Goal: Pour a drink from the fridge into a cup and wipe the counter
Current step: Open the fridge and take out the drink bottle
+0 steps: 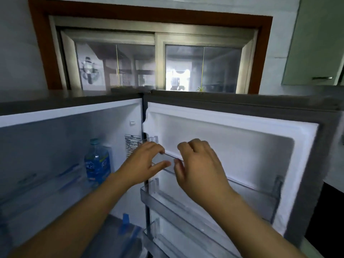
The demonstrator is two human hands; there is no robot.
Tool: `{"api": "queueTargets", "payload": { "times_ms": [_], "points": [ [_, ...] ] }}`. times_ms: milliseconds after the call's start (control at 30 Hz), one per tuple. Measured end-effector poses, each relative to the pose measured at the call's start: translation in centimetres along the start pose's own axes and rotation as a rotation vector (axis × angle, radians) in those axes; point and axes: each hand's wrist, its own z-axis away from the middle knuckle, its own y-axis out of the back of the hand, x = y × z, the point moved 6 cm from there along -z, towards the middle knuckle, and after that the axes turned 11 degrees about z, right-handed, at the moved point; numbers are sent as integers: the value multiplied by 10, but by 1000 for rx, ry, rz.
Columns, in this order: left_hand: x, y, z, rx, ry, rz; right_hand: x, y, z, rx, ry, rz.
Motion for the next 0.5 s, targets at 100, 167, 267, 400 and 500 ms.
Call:
{"api": "queueTargets", "payload": {
  "times_ms": [100,167,267,400,500],
  "points": [
    [-21,15,25,279,51,96,-12,-37,-30,-140,-32,36],
    [-55,31,54,495,217,154,-19,-63,-37,-198,-16,101],
    [-117,51,97,693,535,207,-33,-90,-51,-195,46,173],
    [-224,47,144,730,891,334,-43,-110,-66,-129,68,182],
    [-243,33,148,678,967,368,-42,-112,-66,-61,96,199]
  ]
}}
